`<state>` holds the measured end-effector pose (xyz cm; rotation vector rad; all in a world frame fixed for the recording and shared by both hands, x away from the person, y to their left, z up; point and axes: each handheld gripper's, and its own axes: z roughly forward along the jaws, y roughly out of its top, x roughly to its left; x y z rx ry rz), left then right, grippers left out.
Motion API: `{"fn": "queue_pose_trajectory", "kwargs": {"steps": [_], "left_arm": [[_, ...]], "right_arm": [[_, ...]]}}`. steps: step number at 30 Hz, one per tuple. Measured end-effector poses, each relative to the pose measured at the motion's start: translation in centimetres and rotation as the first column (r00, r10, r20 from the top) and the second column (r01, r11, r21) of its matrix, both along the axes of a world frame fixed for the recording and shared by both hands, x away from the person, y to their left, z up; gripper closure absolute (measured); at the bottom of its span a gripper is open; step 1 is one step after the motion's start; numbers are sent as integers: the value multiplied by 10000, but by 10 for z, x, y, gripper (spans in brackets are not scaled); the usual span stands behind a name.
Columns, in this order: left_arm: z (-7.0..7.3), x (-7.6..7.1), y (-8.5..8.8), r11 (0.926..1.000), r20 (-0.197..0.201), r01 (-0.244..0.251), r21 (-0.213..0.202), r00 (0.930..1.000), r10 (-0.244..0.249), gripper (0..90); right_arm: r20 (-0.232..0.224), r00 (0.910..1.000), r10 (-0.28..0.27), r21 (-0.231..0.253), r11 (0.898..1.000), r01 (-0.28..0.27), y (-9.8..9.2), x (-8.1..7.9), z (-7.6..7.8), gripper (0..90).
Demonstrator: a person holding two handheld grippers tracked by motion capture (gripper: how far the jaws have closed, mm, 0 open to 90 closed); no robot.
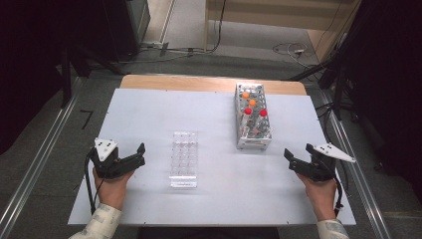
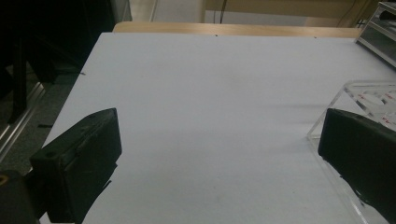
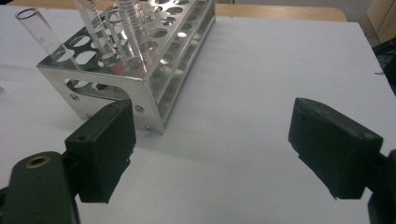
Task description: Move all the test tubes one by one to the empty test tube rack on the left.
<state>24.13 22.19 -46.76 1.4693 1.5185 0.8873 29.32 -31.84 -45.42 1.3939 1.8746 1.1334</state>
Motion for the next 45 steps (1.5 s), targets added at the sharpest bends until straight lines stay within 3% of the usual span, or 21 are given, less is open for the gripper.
{"fn": "queue_pose_trajectory", "kwargs": {"steps": [28, 36, 45], "left_arm": [[0, -1, -4, 9996, 122, -8, 269, 9999, 5, 3], [0, -1, -4, 9996, 138, -22, 280, 9999, 18, 4], [0, -1, -4, 9996, 140, -14, 291, 9999, 10, 5]], "right_arm": [[233, 9951, 962, -185, 9952, -958, 42, 19, 0, 201], [623, 9917, 1123, -321, 9934, -1105, 54, 28, -3, 376], [745, 9917, 1047, -206, 9944, -1035, 58, 39, -6, 520]]}}
